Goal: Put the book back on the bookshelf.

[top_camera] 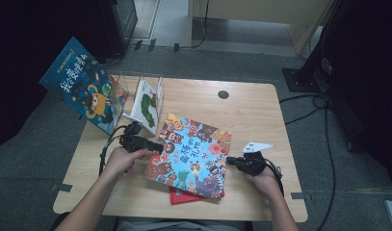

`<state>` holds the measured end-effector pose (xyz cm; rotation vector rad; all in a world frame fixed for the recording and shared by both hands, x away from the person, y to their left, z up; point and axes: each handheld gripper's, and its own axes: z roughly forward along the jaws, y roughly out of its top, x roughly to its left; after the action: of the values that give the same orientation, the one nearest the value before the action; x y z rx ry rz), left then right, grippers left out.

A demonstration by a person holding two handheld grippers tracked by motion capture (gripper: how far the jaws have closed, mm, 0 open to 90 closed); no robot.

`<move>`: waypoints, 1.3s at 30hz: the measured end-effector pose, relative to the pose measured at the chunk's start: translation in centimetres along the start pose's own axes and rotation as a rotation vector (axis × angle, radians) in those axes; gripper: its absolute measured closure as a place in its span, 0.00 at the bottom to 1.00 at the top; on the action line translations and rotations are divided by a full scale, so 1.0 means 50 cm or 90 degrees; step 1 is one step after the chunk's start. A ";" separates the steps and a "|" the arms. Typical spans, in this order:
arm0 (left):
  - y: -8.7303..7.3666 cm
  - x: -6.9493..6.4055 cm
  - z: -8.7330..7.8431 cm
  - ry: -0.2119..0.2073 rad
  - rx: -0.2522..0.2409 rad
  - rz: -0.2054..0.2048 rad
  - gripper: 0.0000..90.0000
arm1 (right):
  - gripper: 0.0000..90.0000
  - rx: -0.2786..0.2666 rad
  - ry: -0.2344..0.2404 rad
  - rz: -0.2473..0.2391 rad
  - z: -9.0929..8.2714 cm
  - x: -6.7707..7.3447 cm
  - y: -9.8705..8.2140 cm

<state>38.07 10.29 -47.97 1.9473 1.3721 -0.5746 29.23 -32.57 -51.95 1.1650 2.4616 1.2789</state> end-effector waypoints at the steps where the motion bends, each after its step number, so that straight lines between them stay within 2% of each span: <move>1: 0.000 -0.001 0.002 0.005 0.003 0.003 0.65 | 1.00 0.000 0.000 0.000 0.000 0.000 0.000; 5: 0.002 0.001 0.017 -0.001 0.003 -0.009 0.65 | 1.00 0.002 -0.002 -0.003 0.000 0.001 0.001; 12: 0.011 -0.006 0.010 -0.020 0.011 -0.016 0.66 | 1.00 0.004 -0.008 -0.007 0.003 0.001 0.004; 13: 0.015 -0.019 0.003 -0.022 0.011 -0.006 0.66 | 1.00 -0.002 -0.008 0.000 0.007 -0.001 0.005; 14: 0.015 -0.019 0.003 -0.022 0.011 -0.006 0.66 | 1.00 -0.002 -0.008 0.000 0.007 -0.001 0.005; 15: 0.021 -0.039 -0.012 -0.042 0.006 0.012 0.67 | 1.00 -0.005 -0.009 0.005 0.012 -0.002 0.007; 16: 0.021 -0.039 -0.012 -0.042 0.006 0.012 0.69 | 1.00 -0.005 -0.009 0.005 0.012 -0.002 0.007; 17: 0.029 -0.057 -0.024 -0.068 0.009 0.029 0.71 | 1.00 -0.006 -0.008 0.007 0.015 0.000 0.010; 18: 0.033 -0.067 -0.030 -0.070 0.011 0.042 0.72 | 1.00 -0.007 -0.009 0.007 0.017 0.000 0.011; 20: 0.037 -0.074 -0.035 -0.069 0.014 0.048 0.73 | 1.00 -0.007 -0.005 0.009 0.020 0.004 0.013; 21: 0.046 -0.086 -0.047 -0.065 0.010 0.055 0.74 | 1.00 -0.009 -0.005 0.006 0.024 0.007 0.015; 23: 0.057 -0.097 -0.055 -0.051 0.010 0.057 0.75 | 1.00 -0.011 -0.006 -0.004 0.028 0.013 0.018; 27: 0.078 -0.110 -0.065 -0.040 0.036 0.065 0.76 | 1.00 -0.010 -0.016 -0.022 0.036 0.024 0.025; 28: 0.092 -0.122 -0.071 -0.031 0.048 0.075 0.76 | 1.00 -0.010 -0.020 -0.027 0.037 0.026 0.027; 30: 0.098 -0.127 -0.072 -0.028 0.053 0.077 0.77 | 1.00 -0.010 -0.024 -0.032 0.038 0.028 0.028; 31: 0.115 -0.147 -0.077 -0.018 0.065 0.089 0.78 | 1.00 -0.010 -0.028 -0.034 0.042 0.031 0.030; 32: 0.115 -0.147 -0.077 -0.018 0.065 0.089 0.78 | 1.00 -0.010 -0.028 -0.034 0.042 0.031 0.030; 35: 0.145 -0.181 -0.079 -0.012 0.089 0.104 0.80 | 1.00 -0.007 -0.048 -0.045 0.046 0.037 0.035; 37: 0.158 -0.195 -0.081 -0.002 0.101 0.121 0.81 | 1.00 -0.009 -0.049 -0.037 0.048 0.038 0.036; 38: 0.165 -0.205 -0.083 -0.009 0.102 0.125 0.82 | 1.00 -0.011 -0.049 -0.036 0.050 0.039 0.037; 39: 0.171 -0.213 -0.085 -0.004 0.107 0.134 0.84 | 1.00 -0.010 -0.051 -0.040 0.051 0.041 0.038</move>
<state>42.27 4.80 -35.44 2.1889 1.1272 -0.6112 30.00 -28.85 -51.72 1.1030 2.4062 1.2082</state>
